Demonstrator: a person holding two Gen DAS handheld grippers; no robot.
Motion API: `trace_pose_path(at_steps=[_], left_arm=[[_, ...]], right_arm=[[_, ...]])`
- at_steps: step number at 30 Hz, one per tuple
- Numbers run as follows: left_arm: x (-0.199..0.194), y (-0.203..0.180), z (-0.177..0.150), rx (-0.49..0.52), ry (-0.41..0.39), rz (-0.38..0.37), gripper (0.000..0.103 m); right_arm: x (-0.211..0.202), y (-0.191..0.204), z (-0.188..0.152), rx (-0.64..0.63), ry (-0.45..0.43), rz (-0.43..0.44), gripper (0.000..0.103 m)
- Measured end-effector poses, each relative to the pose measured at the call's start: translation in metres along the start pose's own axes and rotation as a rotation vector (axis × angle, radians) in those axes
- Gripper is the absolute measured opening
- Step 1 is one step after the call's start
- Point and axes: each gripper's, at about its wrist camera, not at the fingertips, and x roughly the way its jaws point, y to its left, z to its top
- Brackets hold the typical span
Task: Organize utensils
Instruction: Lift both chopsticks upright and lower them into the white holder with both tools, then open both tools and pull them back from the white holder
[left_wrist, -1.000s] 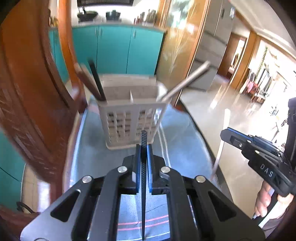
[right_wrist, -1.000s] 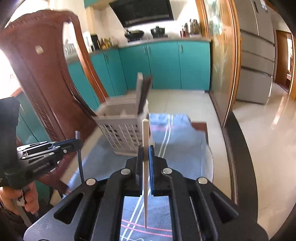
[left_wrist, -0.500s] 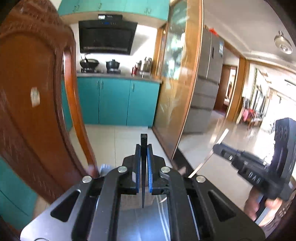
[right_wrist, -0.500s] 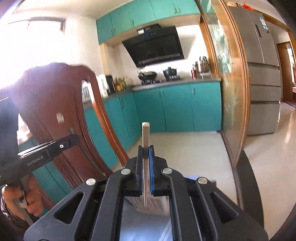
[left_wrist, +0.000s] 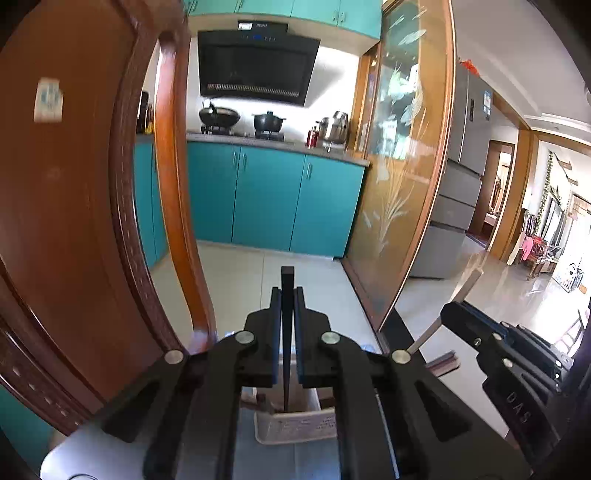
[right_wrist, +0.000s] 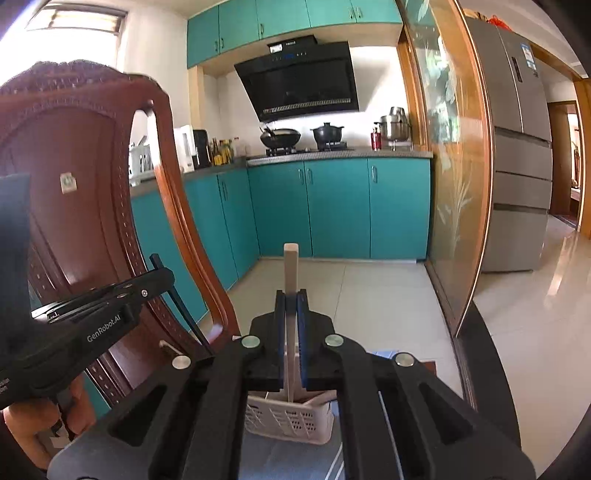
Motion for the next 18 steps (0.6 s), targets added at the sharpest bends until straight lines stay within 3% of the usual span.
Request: trace_pose_path(at_steps=[8, 11, 14, 18], left_arm=[[0.011, 0.0, -0.011, 0.021, 0.026, 0.006, 0.007], [0.008, 0.0, -0.011, 0.019, 0.026, -0.005, 0.007], [-0.005, -0.003, -0.017, 0.045, 0.004, 0.007, 0.016], [-0.034, -0.008, -0.031, 0.087, -0.027, 0.037, 0.045]], right_arm=[[0.009, 0.003, -0.015, -0.02, 0.031, -0.023, 0.007], [-0.003, 0.003, -0.018, -0.025, 0.004, -0.04, 0.012], [-0.023, 0.005, -0.017, -0.033, -0.036, -0.046, 0.031], [-0.077, 0.008, -0.027, -0.057, -0.134, -0.048, 0.064]])
